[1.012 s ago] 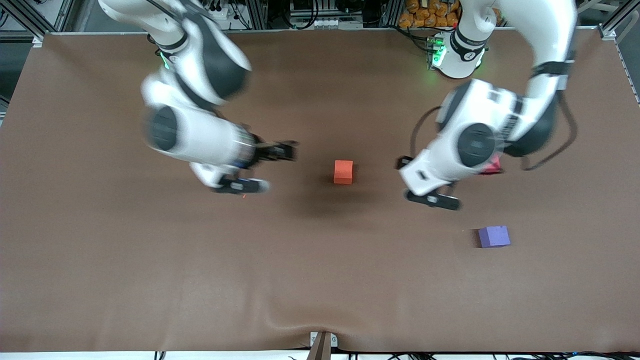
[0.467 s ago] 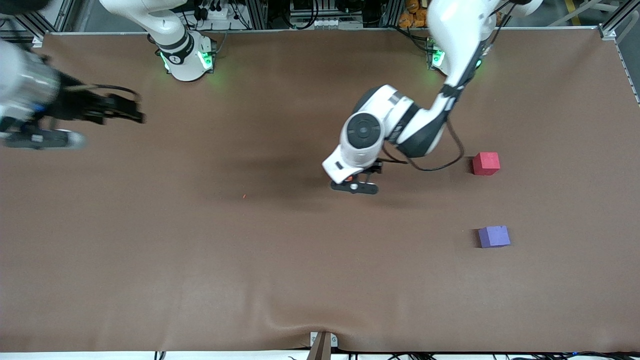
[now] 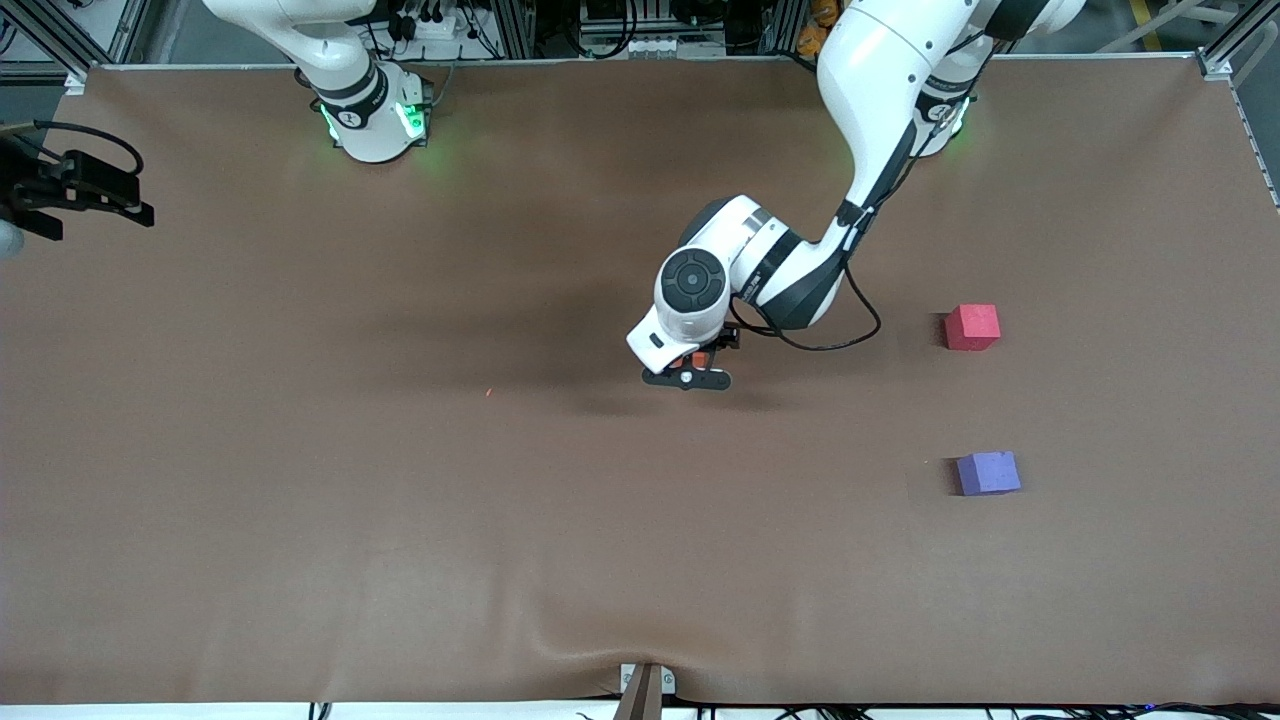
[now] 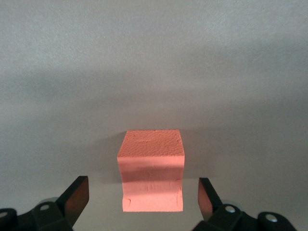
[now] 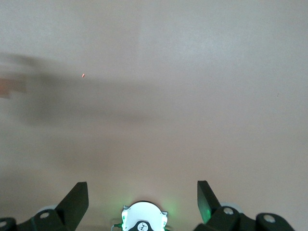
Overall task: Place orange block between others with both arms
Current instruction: 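Carry the orange cube with the left gripper toward the pink and purple cubes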
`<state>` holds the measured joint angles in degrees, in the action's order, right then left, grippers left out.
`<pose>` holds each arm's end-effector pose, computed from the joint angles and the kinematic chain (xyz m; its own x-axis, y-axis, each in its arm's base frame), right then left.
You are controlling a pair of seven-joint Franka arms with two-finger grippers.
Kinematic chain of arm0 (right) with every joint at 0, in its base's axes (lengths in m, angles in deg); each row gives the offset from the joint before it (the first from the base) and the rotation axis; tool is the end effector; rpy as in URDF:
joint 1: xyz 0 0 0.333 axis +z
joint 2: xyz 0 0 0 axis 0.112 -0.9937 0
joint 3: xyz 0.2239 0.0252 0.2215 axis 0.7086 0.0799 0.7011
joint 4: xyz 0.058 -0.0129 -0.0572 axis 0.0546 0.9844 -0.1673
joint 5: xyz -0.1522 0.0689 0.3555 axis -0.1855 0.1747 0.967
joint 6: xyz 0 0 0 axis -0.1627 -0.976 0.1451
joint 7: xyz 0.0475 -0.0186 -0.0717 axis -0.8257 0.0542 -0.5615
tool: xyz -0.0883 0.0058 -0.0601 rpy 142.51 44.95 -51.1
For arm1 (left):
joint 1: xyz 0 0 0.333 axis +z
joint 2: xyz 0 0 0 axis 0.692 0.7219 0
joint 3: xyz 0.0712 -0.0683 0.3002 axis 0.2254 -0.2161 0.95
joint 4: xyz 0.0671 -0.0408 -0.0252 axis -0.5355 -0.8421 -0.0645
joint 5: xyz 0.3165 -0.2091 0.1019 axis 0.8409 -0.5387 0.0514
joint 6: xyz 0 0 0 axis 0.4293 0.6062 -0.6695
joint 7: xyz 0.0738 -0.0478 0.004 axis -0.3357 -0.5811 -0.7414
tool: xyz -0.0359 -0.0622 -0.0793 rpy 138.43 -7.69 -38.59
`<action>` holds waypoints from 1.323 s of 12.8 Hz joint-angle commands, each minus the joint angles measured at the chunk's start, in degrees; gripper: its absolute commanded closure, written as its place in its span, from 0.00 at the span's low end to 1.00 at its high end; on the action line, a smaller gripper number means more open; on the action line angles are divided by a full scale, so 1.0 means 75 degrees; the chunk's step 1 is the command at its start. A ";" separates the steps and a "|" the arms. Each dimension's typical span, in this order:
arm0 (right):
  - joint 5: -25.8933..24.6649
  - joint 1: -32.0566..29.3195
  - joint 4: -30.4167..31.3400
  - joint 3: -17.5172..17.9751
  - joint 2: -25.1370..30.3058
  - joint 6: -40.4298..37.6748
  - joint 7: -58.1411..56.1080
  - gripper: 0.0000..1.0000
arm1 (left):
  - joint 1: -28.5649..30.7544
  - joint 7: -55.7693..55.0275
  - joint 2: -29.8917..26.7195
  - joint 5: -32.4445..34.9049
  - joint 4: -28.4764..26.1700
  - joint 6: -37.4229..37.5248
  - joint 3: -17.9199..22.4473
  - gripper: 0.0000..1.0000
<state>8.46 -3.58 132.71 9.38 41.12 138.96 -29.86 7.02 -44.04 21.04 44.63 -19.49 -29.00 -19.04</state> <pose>0.5415 -0.0059 0.6619 0.9768 0.1375 -0.1640 0.1300 -0.9899 -0.0560 0.5024 -0.4688 0.2375 0.9784 -0.0933 -0.1843 -0.0984 -0.9950 -0.0187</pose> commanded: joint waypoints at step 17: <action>-0.0211 -0.0427 0.0119 0.0196 0.0136 -0.0029 -0.0285 0.00 | 0.1944 0.1317 -0.1256 0.0484 -0.0383 0.1652 0.0165 1.00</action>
<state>7.85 -5.40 132.91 9.61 41.12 138.95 -30.92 15.23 -40.58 17.55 47.07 -20.38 -21.43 -16.96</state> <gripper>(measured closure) 0.000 0.463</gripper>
